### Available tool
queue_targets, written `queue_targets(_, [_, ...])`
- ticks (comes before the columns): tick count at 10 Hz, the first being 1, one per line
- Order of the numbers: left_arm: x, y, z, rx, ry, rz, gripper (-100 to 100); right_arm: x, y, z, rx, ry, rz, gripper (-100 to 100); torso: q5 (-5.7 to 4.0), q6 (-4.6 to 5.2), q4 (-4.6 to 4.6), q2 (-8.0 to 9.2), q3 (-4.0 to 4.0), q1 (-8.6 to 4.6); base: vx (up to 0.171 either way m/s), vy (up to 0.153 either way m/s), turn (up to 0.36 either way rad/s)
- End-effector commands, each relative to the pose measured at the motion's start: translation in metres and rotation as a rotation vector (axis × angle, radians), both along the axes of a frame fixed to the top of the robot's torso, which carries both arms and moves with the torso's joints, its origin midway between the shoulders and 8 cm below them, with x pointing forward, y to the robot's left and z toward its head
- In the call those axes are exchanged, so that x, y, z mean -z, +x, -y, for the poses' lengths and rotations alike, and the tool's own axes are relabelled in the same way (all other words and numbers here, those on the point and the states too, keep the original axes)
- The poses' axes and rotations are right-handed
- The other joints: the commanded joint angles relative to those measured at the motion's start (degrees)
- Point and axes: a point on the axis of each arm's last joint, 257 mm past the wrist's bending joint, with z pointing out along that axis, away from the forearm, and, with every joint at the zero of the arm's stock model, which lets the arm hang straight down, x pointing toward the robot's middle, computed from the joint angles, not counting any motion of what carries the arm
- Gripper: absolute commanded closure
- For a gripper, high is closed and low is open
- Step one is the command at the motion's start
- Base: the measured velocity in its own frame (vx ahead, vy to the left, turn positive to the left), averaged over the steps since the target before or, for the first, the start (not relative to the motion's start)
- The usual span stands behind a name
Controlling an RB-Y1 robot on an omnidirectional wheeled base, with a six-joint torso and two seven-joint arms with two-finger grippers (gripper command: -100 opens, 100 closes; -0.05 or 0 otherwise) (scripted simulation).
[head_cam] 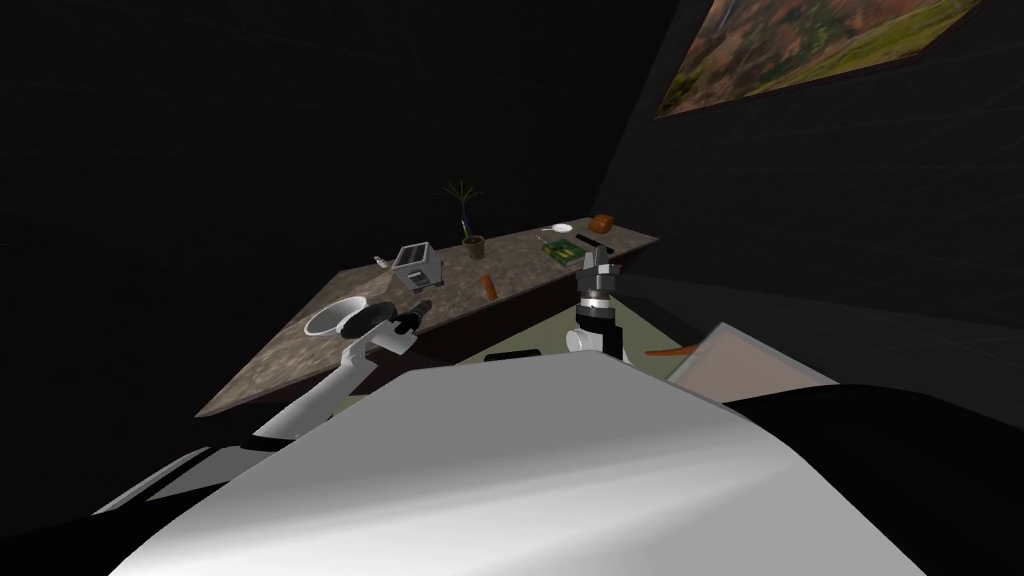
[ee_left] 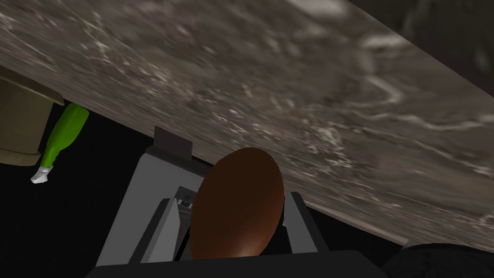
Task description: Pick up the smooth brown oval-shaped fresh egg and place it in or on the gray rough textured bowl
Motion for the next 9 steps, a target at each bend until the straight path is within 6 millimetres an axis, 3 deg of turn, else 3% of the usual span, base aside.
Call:
queue_targets(1, [0.0, 0.0, 0.0, 0.0, 0.0, 0.0, 100, 0.0, 0.0, 0.0, 0.0, 0.0, 0.0, 0, 0.0, 0.0, 0.0, 0.0, 0.0, 0.0, 0.0, 0.0, 0.0])
queue_targets(4, [-0.0006, 0.0007, 0.0009, 0.002, -0.001, 0.002, 100, 0.0, 0.0, 0.0, 0.0, 0.0, 0.0, 0, 0.0, -0.07, -0.01, 0.07, 0.03, 0.02, 0.0, 0.0, 0.0])
queue_targets(5, [-0.0006, 0.0007, 0.001, 0.002, -0.001, 0.002, 0, 0.0, 0.0, 0.0, 0.0, 0.0, 0.0, 0, 0.0, -0.07, -0.01, 0.07, 0.03, 0.02, 0.0, 0.0, 0.0])
queue_targets(6, [-0.0042, -0.0014, 0.0059, 0.008, -0.004, -0.001, 100, 0.0, 0.0, 0.0, 0.0, 0.0, 0.0, 0, 0.0, -0.07, 0.0, 0.07, 0.03, 0.02, -0.033, 0.001, 0.053])
queue_targets(7, [-0.0032, 0.0005, 0.004, 0.008, -0.002, 0.002, 100, 0.0, 0.0, 0.0, 0.0, 0.0, 0.0, 0, -0.01, -0.12, 0.01, 0.19, 0.09, 0.01, -0.021, 0.0, 0.015])
queue_targets(8, [-0.0032, 0.0001, 0.0043, 0.007, -0.002, 0.001, 0, 0.0, 0.0, 0.0, 0.0, 0.0, 0.0, 0, -0.01, -0.1, 0.02, 0.17, 0.09, 0.02, 0.0, 0.0, 0.0])
queue_targets(9, [-0.0095, 0.004, 0.0088, 0.015, -0.011, 0.014, 100, 0.0, 0.0, 0.0, 0.0, 0.0, 0.0, 0, -0.01, -0.09, 0.01, 0.12, 0.06, 0.01, -0.141, -0.089, 0.085])
